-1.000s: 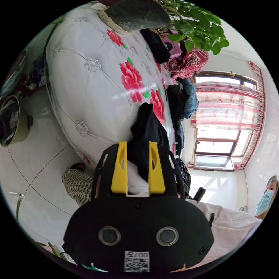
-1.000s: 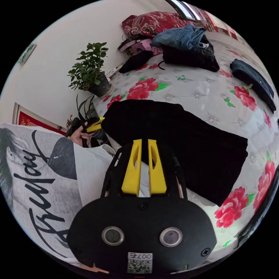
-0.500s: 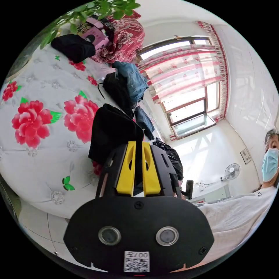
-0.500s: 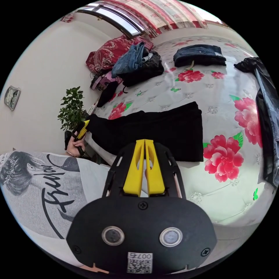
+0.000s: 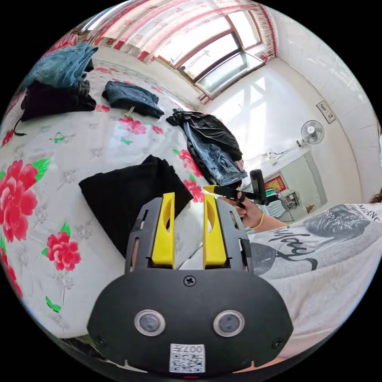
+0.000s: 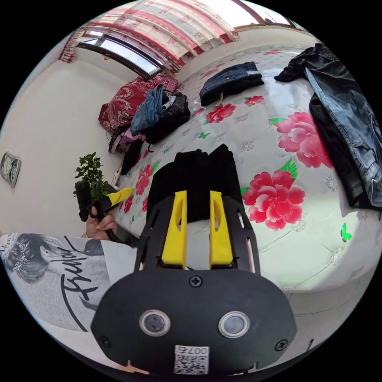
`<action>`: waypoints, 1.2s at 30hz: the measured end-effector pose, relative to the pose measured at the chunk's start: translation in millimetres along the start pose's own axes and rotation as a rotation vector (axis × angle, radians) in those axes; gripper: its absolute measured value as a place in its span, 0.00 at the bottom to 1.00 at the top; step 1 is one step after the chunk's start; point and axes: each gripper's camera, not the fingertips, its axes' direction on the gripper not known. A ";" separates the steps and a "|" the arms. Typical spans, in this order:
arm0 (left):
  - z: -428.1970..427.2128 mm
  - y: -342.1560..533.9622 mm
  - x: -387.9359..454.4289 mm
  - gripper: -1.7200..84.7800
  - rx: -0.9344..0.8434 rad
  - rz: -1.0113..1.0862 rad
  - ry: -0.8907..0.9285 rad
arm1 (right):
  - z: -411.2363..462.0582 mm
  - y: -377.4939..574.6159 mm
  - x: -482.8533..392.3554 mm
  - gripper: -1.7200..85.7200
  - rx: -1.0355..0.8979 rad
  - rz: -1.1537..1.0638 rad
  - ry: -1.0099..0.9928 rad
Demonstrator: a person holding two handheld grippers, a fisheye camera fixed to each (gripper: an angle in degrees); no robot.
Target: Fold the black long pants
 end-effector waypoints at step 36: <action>-10.7 -13.2 -128.6 0.15 0.132 -0.628 -0.229 | 39.2 -141.4 -7.7 0.03 -0.163 -0.318 -0.017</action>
